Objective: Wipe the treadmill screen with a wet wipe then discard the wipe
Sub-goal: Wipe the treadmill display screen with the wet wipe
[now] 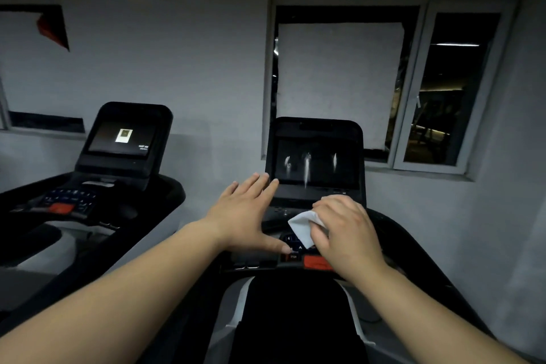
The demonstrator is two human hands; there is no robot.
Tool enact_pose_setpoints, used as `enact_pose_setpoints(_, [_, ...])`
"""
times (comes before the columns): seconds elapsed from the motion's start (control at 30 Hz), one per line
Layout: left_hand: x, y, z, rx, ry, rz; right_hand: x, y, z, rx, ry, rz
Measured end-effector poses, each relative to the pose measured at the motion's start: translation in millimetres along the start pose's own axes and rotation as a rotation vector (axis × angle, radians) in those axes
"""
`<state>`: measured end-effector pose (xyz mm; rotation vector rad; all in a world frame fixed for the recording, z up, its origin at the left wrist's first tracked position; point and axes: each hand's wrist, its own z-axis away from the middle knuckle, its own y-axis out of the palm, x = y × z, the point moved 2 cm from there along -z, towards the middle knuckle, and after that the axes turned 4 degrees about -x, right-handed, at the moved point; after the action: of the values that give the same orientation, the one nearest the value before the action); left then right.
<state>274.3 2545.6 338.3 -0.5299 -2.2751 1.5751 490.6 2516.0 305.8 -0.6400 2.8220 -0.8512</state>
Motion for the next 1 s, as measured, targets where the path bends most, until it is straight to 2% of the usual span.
enact_pose_setpoints(0.13, [30.5, 18.9, -46.2, 0.014, 0.031, 0.005, -13.3, 44.2, -26.9, 0.023, 0.039, 0.006])
enact_pose_setpoints(0.27, [52.4, 45.9, -101.4, 0.013, 0.050, 0.012, -38.5, 94.0, -50.5, 0.026, -0.008, 0.003])
enact_pose_setpoints(0.63, [96.9, 111.6, -268.7, 0.031, 0.011, 0.029, -168.1, 224.6, -130.6, 0.078, 0.008, -0.045])
enact_pose_setpoints(1.0, [154.1, 180.0, -384.8, 0.078, -0.035, 0.010, -261.9, 325.8, -179.2, 0.105, 0.034, -0.062])
